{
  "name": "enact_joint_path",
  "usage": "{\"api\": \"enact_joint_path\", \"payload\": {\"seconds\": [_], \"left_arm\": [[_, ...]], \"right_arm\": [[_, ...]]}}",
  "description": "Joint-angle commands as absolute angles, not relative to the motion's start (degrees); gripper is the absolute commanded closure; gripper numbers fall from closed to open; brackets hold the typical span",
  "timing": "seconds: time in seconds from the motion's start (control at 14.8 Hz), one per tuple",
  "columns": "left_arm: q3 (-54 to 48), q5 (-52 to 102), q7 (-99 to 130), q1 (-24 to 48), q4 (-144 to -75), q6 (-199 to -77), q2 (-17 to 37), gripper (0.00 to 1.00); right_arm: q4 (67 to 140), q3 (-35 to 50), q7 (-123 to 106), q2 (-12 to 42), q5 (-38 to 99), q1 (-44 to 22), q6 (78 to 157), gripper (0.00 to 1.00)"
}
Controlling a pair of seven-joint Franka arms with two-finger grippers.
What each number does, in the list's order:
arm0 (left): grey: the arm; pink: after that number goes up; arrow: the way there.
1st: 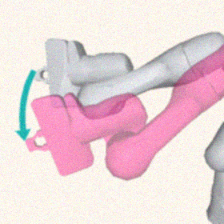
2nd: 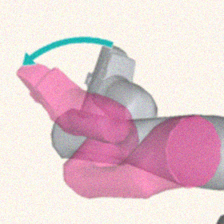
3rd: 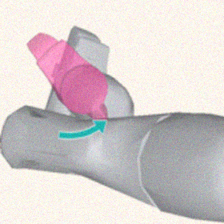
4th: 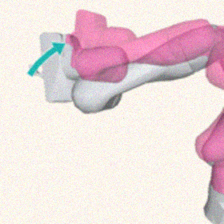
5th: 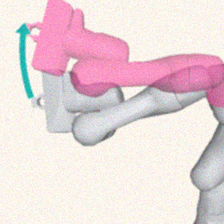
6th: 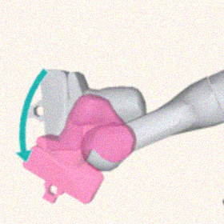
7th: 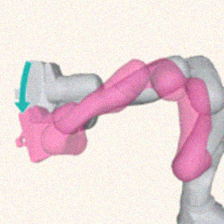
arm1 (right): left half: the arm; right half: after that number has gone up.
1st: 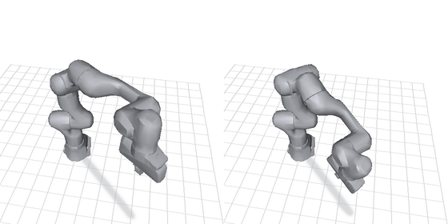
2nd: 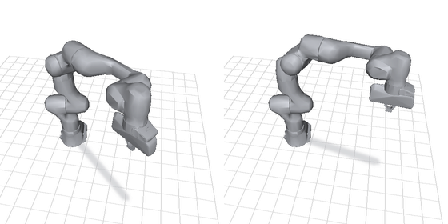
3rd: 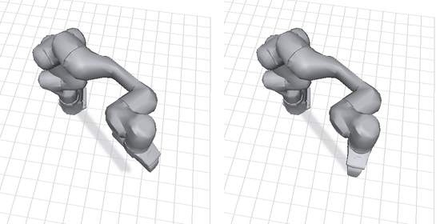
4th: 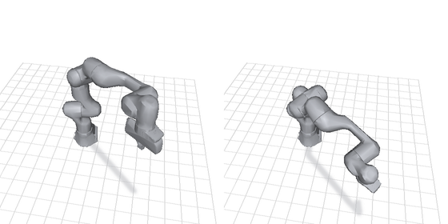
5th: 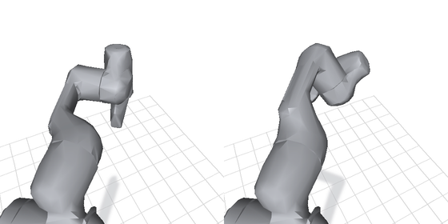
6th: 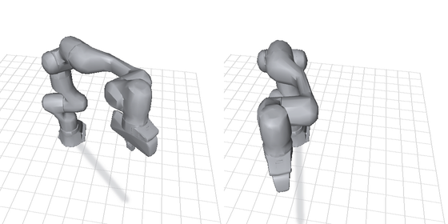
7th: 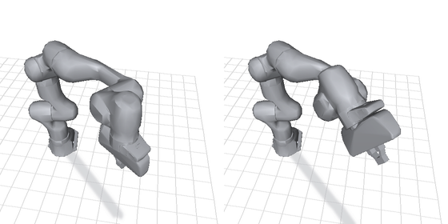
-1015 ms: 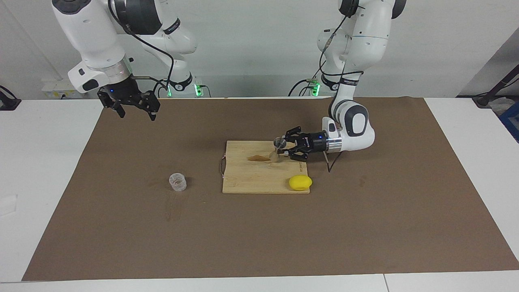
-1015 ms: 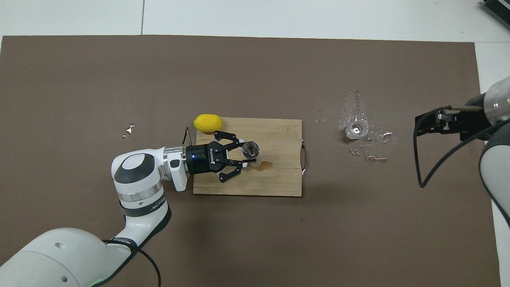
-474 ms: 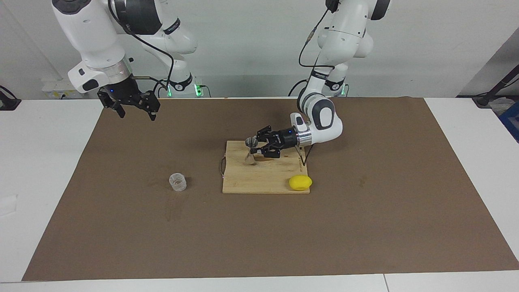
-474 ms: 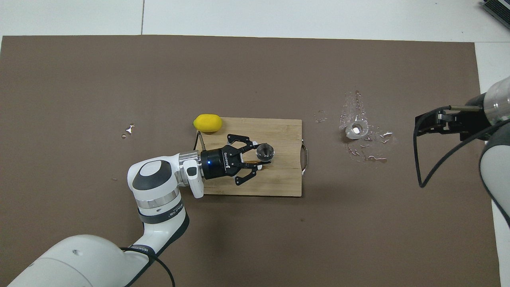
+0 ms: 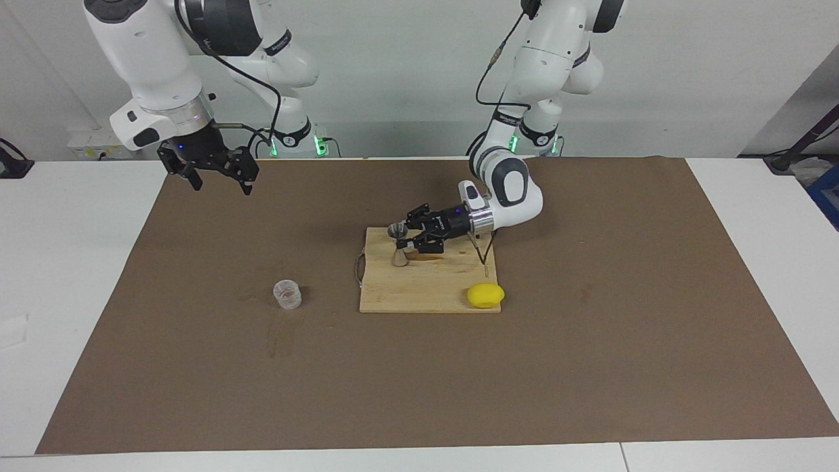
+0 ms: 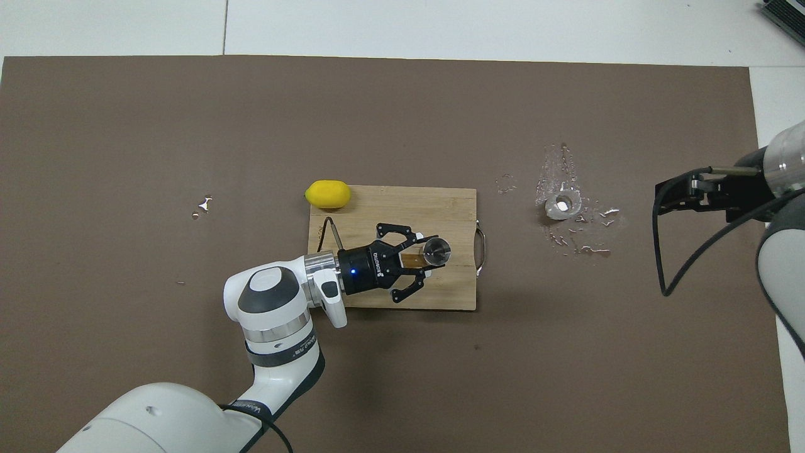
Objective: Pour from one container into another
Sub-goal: 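Carry the metal cup with the left gripper onto the cutting board, then open the left gripper to release the metal cup on the board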
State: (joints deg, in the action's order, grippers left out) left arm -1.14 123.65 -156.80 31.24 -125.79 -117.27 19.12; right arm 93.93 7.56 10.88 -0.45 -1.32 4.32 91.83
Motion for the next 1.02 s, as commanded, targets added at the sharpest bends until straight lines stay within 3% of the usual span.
{"api": "enact_joint_path", "payload": {"seconds": [0.0,0.14,0.27,0.68,0.95], "left_arm": [[-0.6,125.7,-163.0,32.3,-126.2,-118.4,19.3,0.48],[-0.5,125.7,-163.0,32.3,-126.2,-119.1,19.4,0.34],[-0.5,125.7,-162.9,32.3,-126.2,-119.9,19.5,0.00],[-0.3,123.8,-163.0,28.8,-127.9,-118.4,19.1,0.00],[-0.3,117.8,-162.5,24.8,-131.6,-117.9,14.7,0.00]], "right_arm": [[94.3,7.9,10.5,-0.7,-1.8,4.9,91.7,0.00],[94.3,7.9,10.5,-0.7,-1.8,4.9,91.7,0.00],[94.3,7.9,10.5,-0.7,-1.8,4.8,91.7,0.00],[94.3,7.9,10.5,-0.7,-1.8,4.9,91.6,0.00],[94.3,7.9,9.9,-0.7,-1.8,4.8,91.1,0.00]]}}
